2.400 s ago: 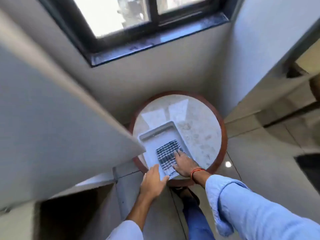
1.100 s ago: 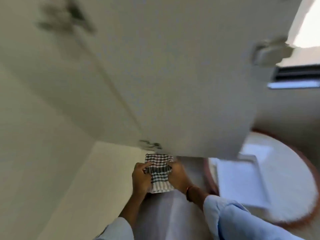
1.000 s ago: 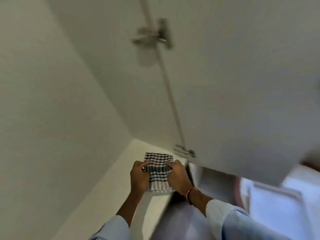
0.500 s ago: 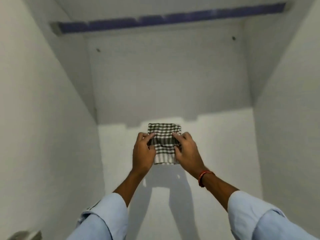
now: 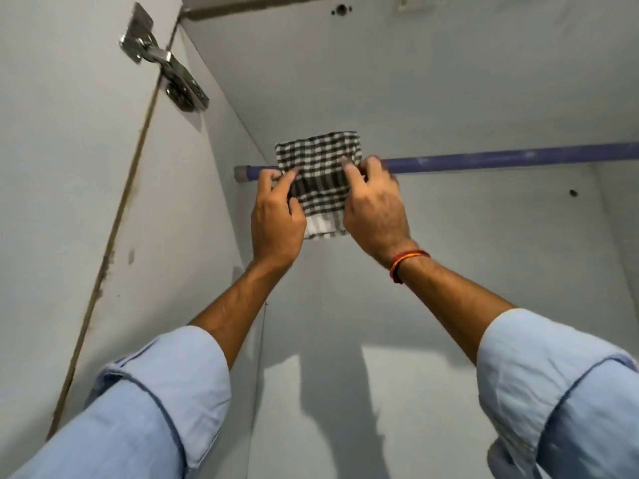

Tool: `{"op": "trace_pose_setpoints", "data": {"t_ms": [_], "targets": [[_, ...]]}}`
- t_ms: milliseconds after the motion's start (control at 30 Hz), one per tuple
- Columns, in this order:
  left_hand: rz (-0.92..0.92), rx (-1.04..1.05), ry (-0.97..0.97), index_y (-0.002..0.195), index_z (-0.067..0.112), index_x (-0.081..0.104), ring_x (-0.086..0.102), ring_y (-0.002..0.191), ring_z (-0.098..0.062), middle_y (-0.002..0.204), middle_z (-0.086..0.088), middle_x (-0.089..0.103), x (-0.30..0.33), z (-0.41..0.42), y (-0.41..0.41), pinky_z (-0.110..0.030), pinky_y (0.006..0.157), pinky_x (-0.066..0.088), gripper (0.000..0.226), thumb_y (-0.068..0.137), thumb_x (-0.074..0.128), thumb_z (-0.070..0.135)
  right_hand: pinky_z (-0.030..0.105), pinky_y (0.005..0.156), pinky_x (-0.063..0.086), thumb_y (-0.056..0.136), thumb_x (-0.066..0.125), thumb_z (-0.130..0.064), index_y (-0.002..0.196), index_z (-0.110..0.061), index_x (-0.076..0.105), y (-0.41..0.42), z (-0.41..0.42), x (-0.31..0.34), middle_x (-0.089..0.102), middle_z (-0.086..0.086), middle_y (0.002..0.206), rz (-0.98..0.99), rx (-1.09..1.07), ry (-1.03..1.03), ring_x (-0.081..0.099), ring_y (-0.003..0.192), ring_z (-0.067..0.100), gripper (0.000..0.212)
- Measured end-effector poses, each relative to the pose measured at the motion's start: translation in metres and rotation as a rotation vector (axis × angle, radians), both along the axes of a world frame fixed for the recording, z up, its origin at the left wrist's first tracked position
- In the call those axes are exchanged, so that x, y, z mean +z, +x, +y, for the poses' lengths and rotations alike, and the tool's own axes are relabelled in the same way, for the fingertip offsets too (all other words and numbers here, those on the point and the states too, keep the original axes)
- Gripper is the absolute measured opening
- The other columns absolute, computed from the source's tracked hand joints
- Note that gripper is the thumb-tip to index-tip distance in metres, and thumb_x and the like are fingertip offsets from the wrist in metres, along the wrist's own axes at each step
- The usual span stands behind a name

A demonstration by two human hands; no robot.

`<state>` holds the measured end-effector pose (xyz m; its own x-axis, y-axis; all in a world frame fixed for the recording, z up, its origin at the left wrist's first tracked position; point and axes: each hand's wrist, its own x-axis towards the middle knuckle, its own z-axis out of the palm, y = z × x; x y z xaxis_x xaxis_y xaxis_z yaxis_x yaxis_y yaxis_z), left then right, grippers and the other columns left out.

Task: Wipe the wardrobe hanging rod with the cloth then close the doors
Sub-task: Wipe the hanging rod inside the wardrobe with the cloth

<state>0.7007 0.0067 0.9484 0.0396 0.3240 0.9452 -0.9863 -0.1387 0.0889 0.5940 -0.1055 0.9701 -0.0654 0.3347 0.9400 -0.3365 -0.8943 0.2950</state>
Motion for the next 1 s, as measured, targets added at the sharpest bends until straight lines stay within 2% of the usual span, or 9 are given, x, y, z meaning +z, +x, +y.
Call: {"op": "trace_pose_setpoints", "data": {"t_ms": [100, 167, 233, 333, 467, 567, 700, 800, 1000], "targets": [[0.023, -0.008, 0.097, 0.138, 0.01, 0.057, 0.054, 0.099, -0.01, 0.127, -0.004, 0.05, 0.023, 0.007, -0.005, -0.02, 0.095, 0.052, 0.049, 0.09, 0.054, -0.003, 0.058, 0.101, 0.044, 0.086, 0.063, -0.013, 0.13, -0.002, 0.058, 0.008, 0.015, 0.018, 0.048, 0.025, 0.14, -0.06, -0.316, 0.118, 0.043, 0.125, 0.042, 0.046], [0.061, 0.0, 0.126, 0.136, 0.009, 0.058, 0.052, 0.097, -0.008, 0.128, -0.003, 0.051, 0.033, 0.009, -0.004, -0.015, 0.092, 0.048, 0.049, 0.089, 0.059, -0.003, 0.065, 0.116, 0.027, 0.085, 0.068, -0.011, 0.124, -0.002, 0.063, 0.019, 0.025, 0.022, 0.032, 0.026, 0.155, -0.007, -0.49, 0.131, 0.029, 0.143, 0.044, 0.041], [0.046, 0.052, 0.137, 0.127, 0.006, 0.064, 0.056, 0.094, -0.013, 0.125, -0.006, 0.054, 0.038, 0.011, -0.002, -0.015, 0.088, 0.043, 0.042, 0.086, 0.061, -0.002, 0.062, 0.123, 0.016, 0.089, 0.066, -0.019, 0.129, -0.006, 0.062, 0.033, 0.035, 0.026, 0.033, 0.025, 0.155, 0.05, -0.483, 0.054, 0.025, 0.148, 0.042, 0.042], [0.028, 0.094, 0.156, 0.12, 0.007, 0.068, 0.064, 0.096, -0.028, 0.121, -0.014, 0.056, 0.04, 0.015, 0.007, -0.015, 0.08, 0.041, 0.041, 0.082, 0.058, -0.006, 0.046, 0.124, 0.022, 0.096, 0.055, -0.026, 0.144, -0.004, 0.043, 0.052, 0.044, 0.032, 0.049, 0.014, 0.142, 0.173, -0.285, -0.062, 0.042, 0.135, 0.032, 0.055], [0.022, 0.179, 0.129, 0.138, 0.011, 0.054, 0.056, 0.114, -0.032, 0.132, -0.018, 0.048, 0.039, 0.024, 0.023, -0.029, 0.097, 0.047, 0.049, 0.09, 0.048, 0.001, 0.037, 0.12, 0.026, 0.104, 0.037, -0.03, 0.151, -0.01, 0.035, 0.063, 0.032, 0.039, 0.049, 0.007, 0.146, 0.142, -0.245, -0.078, 0.045, 0.133, 0.026, 0.051], [-0.037, 0.333, 0.16, 0.148, 0.01, 0.041, 0.043, 0.132, -0.036, 0.143, -0.02, 0.044, 0.04, 0.024, 0.036, -0.043, 0.114, 0.039, 0.051, 0.097, 0.042, 0.012, 0.038, 0.118, 0.028, 0.104, 0.037, -0.027, 0.149, -0.013, 0.037, 0.065, 0.019, 0.04, 0.051, 0.007, 0.143, 0.105, -0.269, -0.114, 0.047, 0.131, 0.027, 0.048], [-0.083, 0.474, 0.291, 0.153, 0.005, 0.029, 0.031, 0.146, -0.036, 0.156, -0.019, 0.035, 0.035, 0.008, 0.048, -0.047, 0.124, 0.021, 0.058, 0.1, 0.044, 0.024, 0.041, 0.116, 0.031, 0.102, 0.036, -0.028, 0.144, -0.015, 0.046, 0.038, -0.025, 0.043, 0.057, 0.008, 0.136, -0.012, -0.27, -0.095, 0.052, 0.126, 0.032, 0.045], [-0.079, 0.483, 0.261, 0.156, 0.005, 0.02, 0.017, 0.154, -0.033, 0.164, -0.016, 0.024, 0.031, 0.002, 0.05, -0.045, 0.127, 0.009, 0.064, 0.103, 0.041, 0.033, 0.046, 0.116, 0.034, 0.102, 0.031, -0.029, 0.143, -0.012, 0.048, -0.008, -0.075, 0.043, 0.06, 0.012, 0.134, -0.098, -0.305, -0.045, 0.054, 0.125, 0.035, 0.048], [-0.094, 0.538, 0.286, 0.158, 0.004, 0.014, 0.013, 0.155, -0.031, 0.166, -0.014, 0.019, 0.03, 0.002, 0.051, -0.047, 0.127, 0.008, 0.07, 0.101, 0.043, 0.033, 0.048, 0.119, 0.029, 0.1, 0.04, -0.022, 0.137, -0.012, 0.052, -0.022, -0.097, 0.042, 0.06, 0.011, 0.13, -0.25, -0.343, 0.113, 0.053, 0.124, 0.035, 0.041]]}}
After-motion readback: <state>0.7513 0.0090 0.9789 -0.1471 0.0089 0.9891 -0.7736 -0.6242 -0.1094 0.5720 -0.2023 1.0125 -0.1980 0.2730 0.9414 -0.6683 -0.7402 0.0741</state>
